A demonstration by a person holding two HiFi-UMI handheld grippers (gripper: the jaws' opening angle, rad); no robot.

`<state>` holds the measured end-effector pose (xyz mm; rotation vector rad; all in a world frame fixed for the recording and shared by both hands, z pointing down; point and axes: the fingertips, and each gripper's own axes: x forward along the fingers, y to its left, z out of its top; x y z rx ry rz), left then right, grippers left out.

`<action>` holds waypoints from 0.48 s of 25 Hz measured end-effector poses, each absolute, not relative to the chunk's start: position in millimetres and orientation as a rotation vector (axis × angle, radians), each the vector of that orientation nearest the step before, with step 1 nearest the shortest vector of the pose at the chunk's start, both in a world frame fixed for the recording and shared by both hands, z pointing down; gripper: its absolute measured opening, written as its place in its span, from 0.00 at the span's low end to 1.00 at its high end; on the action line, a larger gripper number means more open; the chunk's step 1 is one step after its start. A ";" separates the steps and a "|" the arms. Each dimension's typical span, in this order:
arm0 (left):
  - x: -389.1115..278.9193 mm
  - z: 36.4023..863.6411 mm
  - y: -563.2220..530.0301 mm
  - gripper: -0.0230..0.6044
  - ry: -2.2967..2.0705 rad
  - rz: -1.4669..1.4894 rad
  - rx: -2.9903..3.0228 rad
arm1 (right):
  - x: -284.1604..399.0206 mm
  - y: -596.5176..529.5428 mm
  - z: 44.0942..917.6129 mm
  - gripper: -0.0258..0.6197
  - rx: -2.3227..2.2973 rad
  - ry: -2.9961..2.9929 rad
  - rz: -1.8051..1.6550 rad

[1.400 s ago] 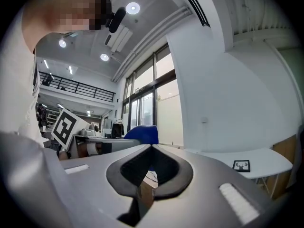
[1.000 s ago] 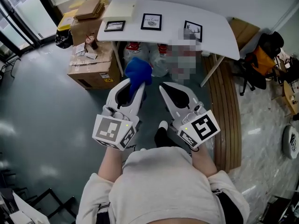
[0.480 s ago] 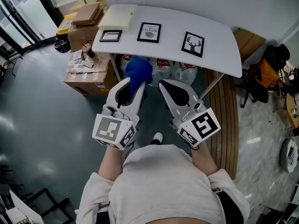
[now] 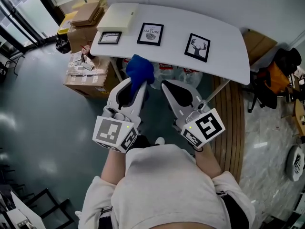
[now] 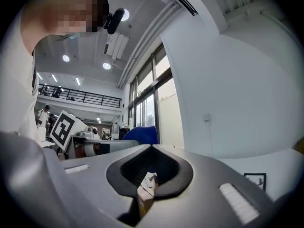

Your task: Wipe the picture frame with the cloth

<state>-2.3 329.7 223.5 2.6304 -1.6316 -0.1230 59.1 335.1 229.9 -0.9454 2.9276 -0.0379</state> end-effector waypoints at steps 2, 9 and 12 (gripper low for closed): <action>-5.3 225.6 321.0 0.14 -1.628 -0.119 2.621 | 57.4 327.1 232.1 0.04 -0.949 2.927 -0.049; -17.9 232.3 281.4 0.14 -1.589 -0.106 2.643 | 46.7 287.7 236.6 0.04 -1.007 2.908 -0.063; -30.5 231.4 257.8 0.14 -1.561 -0.094 2.664 | 36.3 265.2 235.8 0.04 -1.055 2.890 -0.062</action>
